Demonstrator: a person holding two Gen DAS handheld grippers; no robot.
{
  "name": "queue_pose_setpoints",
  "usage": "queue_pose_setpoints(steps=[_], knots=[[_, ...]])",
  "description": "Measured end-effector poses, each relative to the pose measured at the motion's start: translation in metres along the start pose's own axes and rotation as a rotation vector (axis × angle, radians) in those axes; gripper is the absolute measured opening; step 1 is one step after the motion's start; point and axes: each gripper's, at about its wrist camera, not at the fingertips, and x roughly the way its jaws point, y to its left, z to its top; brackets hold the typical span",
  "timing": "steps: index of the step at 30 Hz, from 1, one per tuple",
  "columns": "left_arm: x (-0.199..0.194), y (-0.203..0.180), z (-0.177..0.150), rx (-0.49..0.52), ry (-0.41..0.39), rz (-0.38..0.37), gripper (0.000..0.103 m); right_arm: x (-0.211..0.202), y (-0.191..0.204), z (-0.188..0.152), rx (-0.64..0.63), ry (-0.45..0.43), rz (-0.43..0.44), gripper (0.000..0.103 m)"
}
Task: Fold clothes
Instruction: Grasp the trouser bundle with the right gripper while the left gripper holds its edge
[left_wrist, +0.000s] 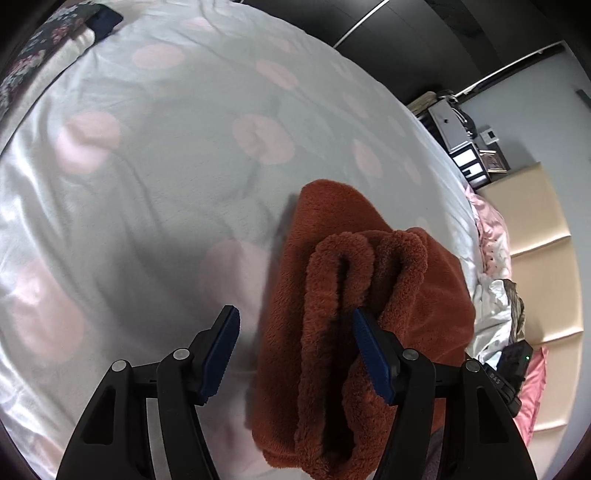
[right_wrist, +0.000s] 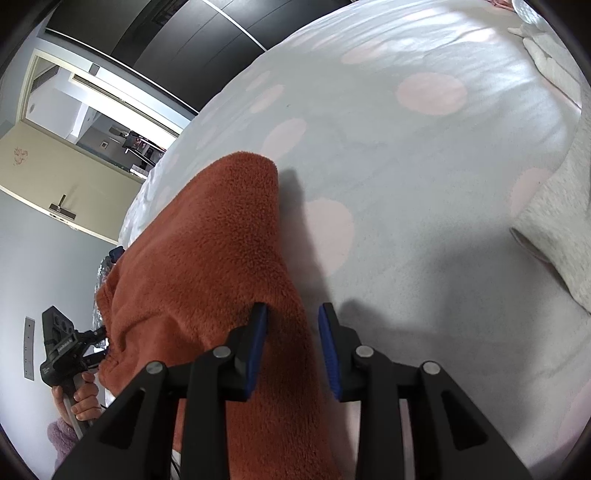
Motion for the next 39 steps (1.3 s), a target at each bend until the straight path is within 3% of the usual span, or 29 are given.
queue_pose_setpoints(steps=[6, 8, 11, 14, 18, 20, 22, 27, 31, 36, 39], knots=[[-0.014, 0.002, 0.004, -0.024, -0.042, -0.115, 0.065, 0.007, 0.001, 0.000, 0.010, 0.006, 0.006, 0.029], [-0.016, -0.003, 0.003, -0.006, -0.042, -0.168, 0.070, 0.009, 0.002, 0.000, 0.010, 0.008, 0.006, 0.029], [-0.010, -0.015, 0.003, 0.046, -0.014, -0.154, 0.073, 0.011, 0.001, 0.000, 0.020, 0.011, 0.013, 0.029], [0.002, -0.021, 0.001, 0.080, 0.027, -0.080, 0.073, 0.012, 0.001, -0.001, 0.030, 0.013, 0.019, 0.029], [0.018, -0.014, 0.001, 0.045, 0.088, -0.036, 0.078, 0.014, 0.001, -0.002, 0.032, 0.012, 0.016, 0.030], [0.024, -0.007, 0.001, 0.002, 0.110, -0.073, 0.079, 0.014, -0.001, -0.002, 0.027, 0.010, 0.009, 0.031], [0.033, 0.003, 0.000, -0.058, 0.145, -0.114, 0.086, 0.014, -0.001, -0.001, 0.020, 0.009, -0.005, 0.034], [0.057, 0.026, -0.004, -0.198, 0.222, -0.254, 0.087, 0.019, -0.010, 0.000, 0.077, 0.029, 0.011, 0.045], [0.060, 0.031, -0.003, -0.229, 0.245, -0.300, 0.087, 0.026, -0.021, -0.001, 0.143, 0.054, 0.063, 0.050], [0.055, 0.029, -0.002, -0.223, 0.249, -0.304, 0.086, 0.033, -0.028, 0.000, 0.178, 0.066, 0.094, 0.054], [0.051, 0.026, 0.000, -0.223, 0.240, -0.312, 0.082, 0.028, -0.036, 0.001, 0.229, 0.045, 0.165, 0.055]])
